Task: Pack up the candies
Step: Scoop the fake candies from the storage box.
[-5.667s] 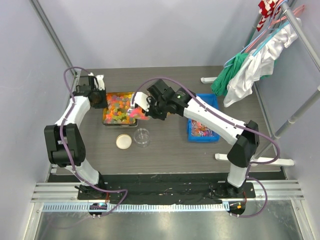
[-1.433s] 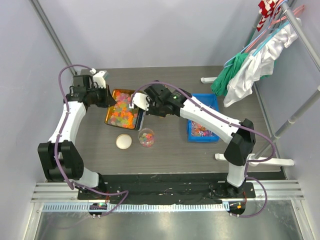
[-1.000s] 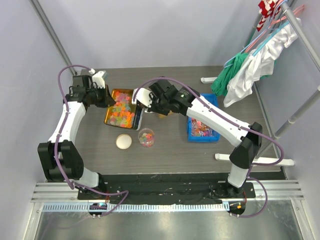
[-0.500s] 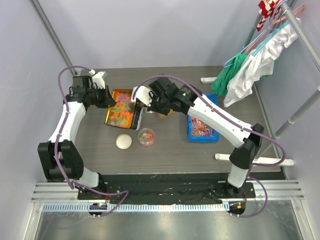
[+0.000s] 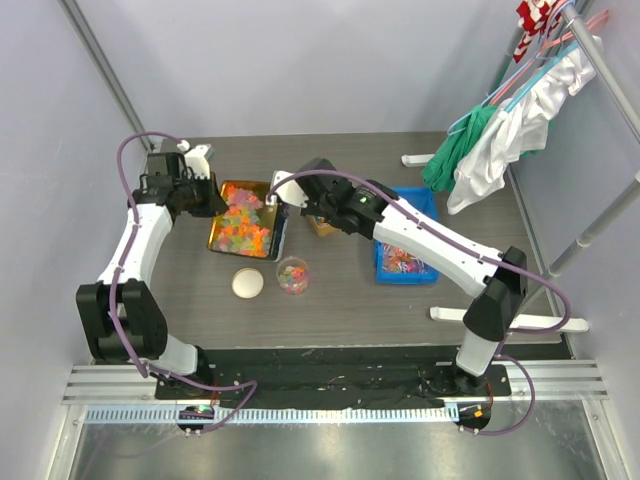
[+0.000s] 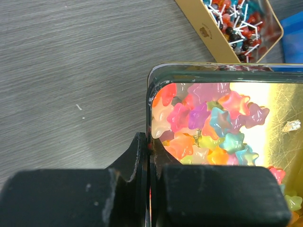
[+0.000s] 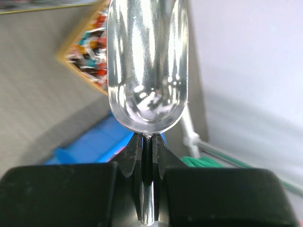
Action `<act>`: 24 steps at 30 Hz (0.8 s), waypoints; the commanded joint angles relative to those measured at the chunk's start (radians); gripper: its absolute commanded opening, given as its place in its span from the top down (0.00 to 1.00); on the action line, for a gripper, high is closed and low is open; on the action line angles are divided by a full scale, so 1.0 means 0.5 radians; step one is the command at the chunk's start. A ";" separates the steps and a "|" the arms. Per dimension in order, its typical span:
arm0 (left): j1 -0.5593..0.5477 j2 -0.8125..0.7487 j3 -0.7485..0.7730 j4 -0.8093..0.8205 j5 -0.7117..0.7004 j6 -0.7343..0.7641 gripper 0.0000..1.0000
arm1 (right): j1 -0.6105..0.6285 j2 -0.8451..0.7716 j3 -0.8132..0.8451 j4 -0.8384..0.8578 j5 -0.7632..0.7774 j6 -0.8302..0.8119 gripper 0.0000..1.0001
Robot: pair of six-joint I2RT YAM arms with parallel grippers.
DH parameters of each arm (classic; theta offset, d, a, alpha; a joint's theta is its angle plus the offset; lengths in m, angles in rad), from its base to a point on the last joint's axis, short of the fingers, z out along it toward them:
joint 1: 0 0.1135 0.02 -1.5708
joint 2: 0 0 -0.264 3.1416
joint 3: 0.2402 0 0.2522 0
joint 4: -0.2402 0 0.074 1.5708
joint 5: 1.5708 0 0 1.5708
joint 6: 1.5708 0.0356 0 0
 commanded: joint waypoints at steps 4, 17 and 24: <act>-0.033 0.061 0.029 0.021 0.082 -0.014 1.00 | -0.011 -0.256 0.126 0.256 0.274 -0.183 0.99; -0.049 0.546 0.638 -0.894 0.231 0.264 1.00 | -0.008 -0.309 0.059 0.253 0.099 -0.048 0.99; -0.034 0.742 0.891 -1.386 0.581 0.510 1.00 | -0.008 -0.315 0.053 0.241 0.074 -0.036 0.99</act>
